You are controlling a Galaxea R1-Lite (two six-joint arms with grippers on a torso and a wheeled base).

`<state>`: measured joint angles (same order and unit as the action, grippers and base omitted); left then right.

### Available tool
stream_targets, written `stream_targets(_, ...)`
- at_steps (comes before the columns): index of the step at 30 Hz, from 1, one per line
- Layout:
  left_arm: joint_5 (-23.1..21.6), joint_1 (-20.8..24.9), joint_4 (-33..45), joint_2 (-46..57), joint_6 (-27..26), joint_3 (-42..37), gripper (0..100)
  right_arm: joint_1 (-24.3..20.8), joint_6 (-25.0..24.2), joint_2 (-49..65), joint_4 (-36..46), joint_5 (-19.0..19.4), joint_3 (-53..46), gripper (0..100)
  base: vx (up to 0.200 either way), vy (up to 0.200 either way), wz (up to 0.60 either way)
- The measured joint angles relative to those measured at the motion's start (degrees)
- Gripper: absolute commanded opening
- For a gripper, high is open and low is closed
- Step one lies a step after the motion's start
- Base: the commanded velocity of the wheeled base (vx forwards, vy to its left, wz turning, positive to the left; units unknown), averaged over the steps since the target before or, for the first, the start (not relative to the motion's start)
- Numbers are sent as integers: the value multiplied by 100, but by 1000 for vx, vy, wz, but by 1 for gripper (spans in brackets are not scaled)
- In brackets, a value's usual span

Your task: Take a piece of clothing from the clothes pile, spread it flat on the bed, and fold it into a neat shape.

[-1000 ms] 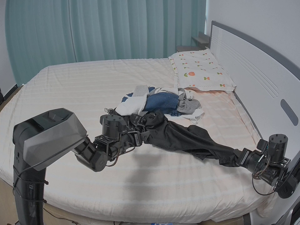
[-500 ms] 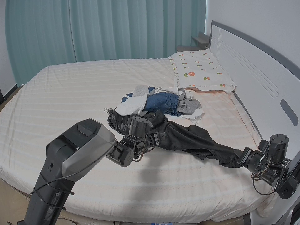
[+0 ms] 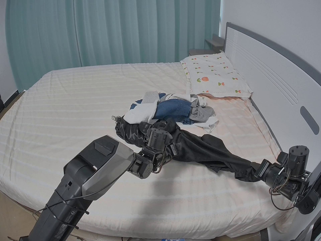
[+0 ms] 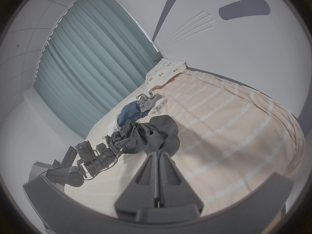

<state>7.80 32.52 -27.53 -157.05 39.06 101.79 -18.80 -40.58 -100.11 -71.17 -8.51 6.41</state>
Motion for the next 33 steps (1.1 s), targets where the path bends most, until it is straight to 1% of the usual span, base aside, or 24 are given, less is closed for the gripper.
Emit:
stream_targets(4, 18, -44, 152, -124, 57, 262, 100, 1, 2, -2, 0, 0, 23, 0, 0, 0, 0)
stream_targets(5, 29, -50, 165, -150, 76, 308, 0, 1, 5, -2, 1, 0, 30, 0, 0, 0, 0)
stream_targets(11, 155, -111, 273, -279, 145, 477, 0, 0, -13, -38, 4, 17, 45, 0, 0, 0, 0)
stream_targets(16, 297, -130, 282, -227, 188, 196, 0, 1, -24, -59, 1, 61, 69, 0, 0, 0, 0)
stream_targets(20, 319, -166, 255, 57, 210, -268, 0, 1, -44, -66, 0, 79, 116, 0, 0, 0, 0)
stream_targets(25, 304, -177, 229, 713, 238, -979, 0, 1, -101, -44, -95, 83, 232, 0, 0, 0, 0)
stream_targets(33, 286, -182, 185, 2077, 358, -2042, 0, 4, -101, -5, -746, 115, 447, 0, 0, 0, 0)
